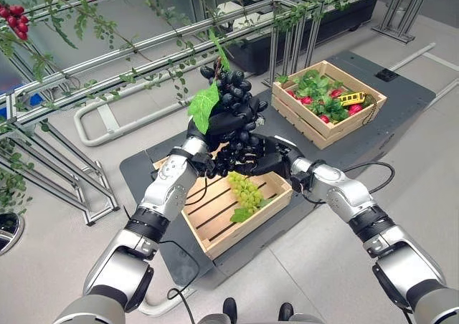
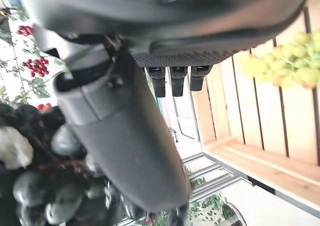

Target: Pick up the fruits from the basket on one side to the basket on the other side

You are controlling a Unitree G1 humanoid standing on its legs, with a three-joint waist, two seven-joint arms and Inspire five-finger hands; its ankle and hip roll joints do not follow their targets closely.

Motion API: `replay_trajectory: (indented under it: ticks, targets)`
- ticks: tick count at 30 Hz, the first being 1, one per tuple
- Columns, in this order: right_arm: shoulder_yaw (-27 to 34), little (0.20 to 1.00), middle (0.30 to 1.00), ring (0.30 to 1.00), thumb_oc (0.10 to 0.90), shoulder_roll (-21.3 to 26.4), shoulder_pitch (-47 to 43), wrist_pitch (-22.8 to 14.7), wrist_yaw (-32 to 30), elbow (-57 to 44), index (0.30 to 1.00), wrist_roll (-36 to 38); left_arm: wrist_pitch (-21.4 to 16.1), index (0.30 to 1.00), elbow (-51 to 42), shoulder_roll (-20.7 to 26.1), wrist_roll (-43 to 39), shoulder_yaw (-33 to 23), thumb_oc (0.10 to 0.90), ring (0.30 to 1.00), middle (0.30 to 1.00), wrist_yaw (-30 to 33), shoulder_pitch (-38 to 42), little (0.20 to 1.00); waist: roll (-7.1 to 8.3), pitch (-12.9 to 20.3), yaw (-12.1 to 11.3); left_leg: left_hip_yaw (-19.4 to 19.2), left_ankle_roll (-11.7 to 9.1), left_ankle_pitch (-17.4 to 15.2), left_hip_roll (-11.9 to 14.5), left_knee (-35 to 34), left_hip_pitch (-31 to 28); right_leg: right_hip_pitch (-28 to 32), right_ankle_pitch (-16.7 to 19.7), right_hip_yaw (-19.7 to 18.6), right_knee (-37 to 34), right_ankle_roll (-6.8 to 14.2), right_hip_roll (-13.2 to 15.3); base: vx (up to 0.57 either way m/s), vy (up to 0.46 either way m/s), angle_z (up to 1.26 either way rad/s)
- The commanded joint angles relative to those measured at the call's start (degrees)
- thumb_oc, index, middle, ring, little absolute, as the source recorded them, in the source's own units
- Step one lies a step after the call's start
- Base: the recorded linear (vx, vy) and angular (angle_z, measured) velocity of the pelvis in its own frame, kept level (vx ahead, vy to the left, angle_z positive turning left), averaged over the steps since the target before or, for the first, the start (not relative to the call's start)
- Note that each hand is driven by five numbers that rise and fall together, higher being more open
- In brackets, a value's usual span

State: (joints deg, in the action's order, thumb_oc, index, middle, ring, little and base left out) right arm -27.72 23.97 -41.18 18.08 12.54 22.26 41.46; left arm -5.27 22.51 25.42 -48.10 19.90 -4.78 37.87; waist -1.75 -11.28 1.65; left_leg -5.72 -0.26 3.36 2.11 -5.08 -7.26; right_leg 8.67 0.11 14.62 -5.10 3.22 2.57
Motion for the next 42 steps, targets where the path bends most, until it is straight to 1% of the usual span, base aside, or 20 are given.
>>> replay_trajectory:
  ticks: [1, 4, 10, 13, 16, 23, 30, 33, 34, 36, 37, 38, 39, 40, 42]
  targets:
    - [1.57, 0.900, 0.900, 0.900, 0.800, -2.36, -1.19, -2.29, 3.53, -3.40, 0.900, 6.52, -7.25, 0.300, -0.46, -1.30, -2.70, -0.03, 0.400, 0.300, 0.300, 0.00, 9.73, 0.300, 2.14, 10.78, 0.46, -1.28, -0.17, -4.83, -1.76, 0.08, -0.44, 0.32, -0.83, -2.47, 0.10, -2.41, 0.04, 0.02, -0.009, -0.07]
    - [1.70, 0.900, 0.900, 0.900, 0.800, -2.60, -0.54, -2.54, 3.60, -4.63, 0.900, 6.36, -7.49, 0.300, -1.74, -1.42, -1.67, 0.19, 0.400, 0.300, 0.300, 1.34, 9.44, 0.300, 2.31, 11.07, 0.53, -1.40, -0.10, -4.93, -1.66, 0.08, -0.43, 0.20, -0.84, -2.75, 0.10, -2.33, -0.02, 0.01, -0.011, -0.10]
    - [1.86, 0.900, 0.900, 0.900, 0.800, -3.23, -0.28, -3.15, 2.97, -7.43, 0.900, 7.04, -7.07, 0.300, -1.88, -1.53, -0.22, 0.47, 0.400, 0.300, 0.300, 1.64, 8.68, 0.300, 2.52, 11.11, 0.54, -1.43, 0.01, -5.04, -1.59, 0.08, -0.44, 0.08, -0.84, -2.92, 0.10, -2.31, -0.08, 0.00, -0.008, -0.04]
    - [2.41, 0.900, 0.900, 0.900, 0.800, -3.62, 0.06, -4.14, 2.37, -8.98, 0.900, 6.15, -7.21, 0.300, -1.18, -1.46, 1.63, 0.34, 0.400, 0.300, 0.300, 1.70, 7.96, 0.300, 2.60, 11.22, 0.58, -1.41, 0.09, -5.07, -1.58, 0.08, -0.35, -0.07, -0.83, -3.15, 0.10, -2.24, -0.12, 0.00, 0.000, 0.00]
    - [3.09, 0.900, 0.900, 0.900, 0.800, -2.93, 0.50, -5.29, 1.60, -10.44, 0.900, 4.96, -7.30, 0.300, -0.29, -0.70, 2.93, 0.12, 0.400, 0.300, 0.300, 1.66, 7.32, 0.300, 2.66, 11.33, 0.58, -1.47, 0.12, -5.06, -1.57, 0.08, -0.25, -0.21, -0.77, -3.21, 0.10, -2.09, -0.10, 0.00, 0.000, 0.00]
    - [4.01, 0.900, 0.900, 0.900, 0.800, -2.70, 1.45, -6.67, 0.33, -11.89, 0.900, 6.28, -8.32, 0.300, 1.98, -0.07, 1.86, -0.99, 0.400, 0.300, 0.300, -0.13, 5.99, 0.300, 2.62, 11.41, 0.58, -1.65, 0.19, -4.98, -1.51, 0.08, -0.17, -0.44, -0.63, -3.21, 0.10, -2.04, -0.06, 0.00, 0.000, 0.00]
    - [4.89, 0.900, 0.900, 0.900, 0.800, -4.08, 2.13, -7.10, -0.64, -12.93, 0.900, 7.35, -9.12, 0.300, 1.52, -0.69, 5.48, -1.17, 0.400, 0.300, 0.300, -0.60, 4.65, 0.300, 2.66, 11.49, 0.25, -1.31, 0.36, -5.20, -1.64, 0.08, -0.23, -0.32, -0.76, -3.07, 0.10, -2.02, -0.07, 0.00, 0.000, 0.00]
    - [5.08, 0.900, 0.900, 0.900, 0.800, -4.26, 2.36, -7.20, -0.96, -13.04, 0.900, 7.61, -9.31, 0.300, 1.49, -0.67, 5.37, -1.17, 0.400, 0.300, 0.300, -0.83, 4.48, 0.300, 2.67, 11.50, 0.20, -1.28, 0.37, -5.22, -1.65, 0.08, -0.27, -0.28, -0.76, -3.05, 0.10, -2.00, -0.06, 0.00, 0.000, 0.00]
    - [5.42, 0.900, 0.900, 0.900, 0.800, -4.59, 2.83, -7.97, -1.94, -13.16, 0.900, 8.86, -9.46, 0.300, 1.31, -0.67, 5.09, -1.21, 0.400, 0.300, 0.300, -1.21, 4.23, 0.300, 2.69, 11.48, 0.15, -1.18, 0.40, -5.27, -1.64, 0.08, -0.29, -0.24, -0.79, -3.06, 0.10, -2.01, -0.06, 0.00, 0.000, 0.00]
    - [5.73, 0.900, 0.900, 0.900, 0.800, -5.29, 2.91, -8.30, -2.58, -13.07, 0.900, 9.63, -9.45, 0.300, 1.04, -0.87, 4.96, -1.27, 0.400, 0.300, 0.300, -1.30, 4.09, 0.300, 2.67, 11.49, 0.10, -1.21, 0.41, -5.26, -1.62, 0.08, -0.29, -0.25, -0.76, -3.04, 0.10, -2.00, -0.05, 0.00, 0.000, 0.00]
    - [6.02, 0.900, 0.900, 0.900, 0.800, -6.16, 3.07, -9.22, -2.95, -12.72, 0.900, 10.61, -9.85, 0.300, 1.24, -1.20, 4.68, -1.31, 0.400, 0.300, 0.300, -1.79, 3.91, 0.300, 2.64, 11.49, 0.02, -1.21, 0.45, -5.25, -1.61, 0.08, -0.31, -0.21, -0.74, -2.95, 0.10, -1.99, -0.04, 0.00, 0.000, 0.00]
    - [6.22, 0.768, 0.768, 0.768, 0.712, -6.66, 3.12, -9.98, -2.98, -12.51, 0.768, 11.28, -10.01, 0.300, 1.27, -1.41, 4.28, -1.33, 0.400, 0.300, 0.300, -1.91, 3.93, 0.300, 2.59, 11.52, -0.02, -1.21, 0.48, -5.28, -1.59, 0.08, -0.35, -0.19, -0.76, -2.87, 0.10, -1.99, -0.02, 0.00, 0.000, 0.00]
    - [6.39, 0.585, 0.585, 0.585, 0.590, -6.94, 3.23, -10.58, -3.19, -12.44, 0.585, 11.64, -10.02, 0.300, 1.19, -1.54, 4.05, -1.41, 0.400, 0.300, 0.300, -1.97, 3.89, 0.300, 2.59, 11.55, -0.06, -1.20, 0.47, -5.28, -1.59, 0.08, -0.33, -0.20, -0.76, -2.84, 0.10, -2.00, -0.02, 0.00, 0.000, 0.00]
    - [6.93, 0.300, 0.300, 0.300, 0.400, -7.67, 3.68, -11.86, -4.10, -12.33, 0.300, 12.24, -10.20, 0.300, 0.97, -2.22, 3.94, -1.55, 0.400, 0.300, 0.300, -1.89, 3.58, 0.300, 2.55, 11.60, -0.08, -1.11, 0.48, -5.29, -1.60, 0.08, -0.34, -0.19, -0.77, -2.81, 0.10, -2.02, -0.01, 0.00, 0.000, 0.00]
    - [7.51, 0.300, 0.300, 0.300, 0.400, -8.58, 4.17, -12.93, -5.43, -12.16, 0.300, 12.28, -10.42, 0.300, 0.60, -2.82, 3.90, -1.73, 0.400, 0.300, 0.300, -1.61, 3.13, 0.300, 2.52, 11.56, -0.16, -1.02, 0.54, -5.30, -1.61, 0.08, -0.38, -0.12, -0.79, -2.76, 0.10, -2.01, 0.03, 0.00, 0.000, 0.00]
